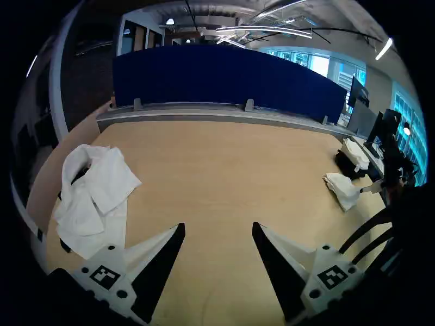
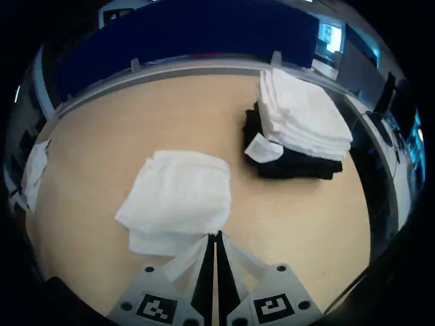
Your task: Fold towel
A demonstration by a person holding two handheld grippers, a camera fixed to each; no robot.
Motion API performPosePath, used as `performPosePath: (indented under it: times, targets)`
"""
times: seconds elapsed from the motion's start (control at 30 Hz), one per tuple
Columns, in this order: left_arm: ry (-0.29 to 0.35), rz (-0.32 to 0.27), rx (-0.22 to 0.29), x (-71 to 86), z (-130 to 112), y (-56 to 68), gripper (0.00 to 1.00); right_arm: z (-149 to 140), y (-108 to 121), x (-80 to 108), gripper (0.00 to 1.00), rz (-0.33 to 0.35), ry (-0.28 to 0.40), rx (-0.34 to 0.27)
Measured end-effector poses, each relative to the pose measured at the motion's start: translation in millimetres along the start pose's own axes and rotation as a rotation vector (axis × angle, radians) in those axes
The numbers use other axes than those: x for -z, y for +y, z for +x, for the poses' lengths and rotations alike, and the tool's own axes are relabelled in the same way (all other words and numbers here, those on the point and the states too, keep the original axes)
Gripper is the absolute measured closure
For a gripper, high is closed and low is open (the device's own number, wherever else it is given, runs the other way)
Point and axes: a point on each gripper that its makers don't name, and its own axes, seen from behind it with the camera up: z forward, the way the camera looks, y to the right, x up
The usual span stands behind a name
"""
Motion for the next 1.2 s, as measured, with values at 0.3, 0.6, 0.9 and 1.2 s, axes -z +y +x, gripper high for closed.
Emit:
performPosePath:
  times: [0.3, 0.6, 0.9, 1.2]
  targets:
    - [-0.001, 0.004, -0.001, -0.8, -1.3, -3.5, 0.09, -33.3, 11.0, -13.0, 0.94, -0.064, -0.069, -0.020]
    - [-0.001, -0.001, -0.008, -2.2, 1.5, -2.5, 0.09, -31.1, 12.6, -11.7, 0.89, -0.072, -0.053, -0.017]
    - [-0.001, -0.008, -0.014, -5.0, 4.8, -0.8, 0.09, -23.9, 20.8, -1.4, 0.23, -0.114, -0.022, 0.007]
    - [-0.001, -0.010, -0.012, -6.0, 5.6, -2.4, 0.09, -18.0, 17.8, 9.5, 0.00, -0.121, 0.024, 0.002]
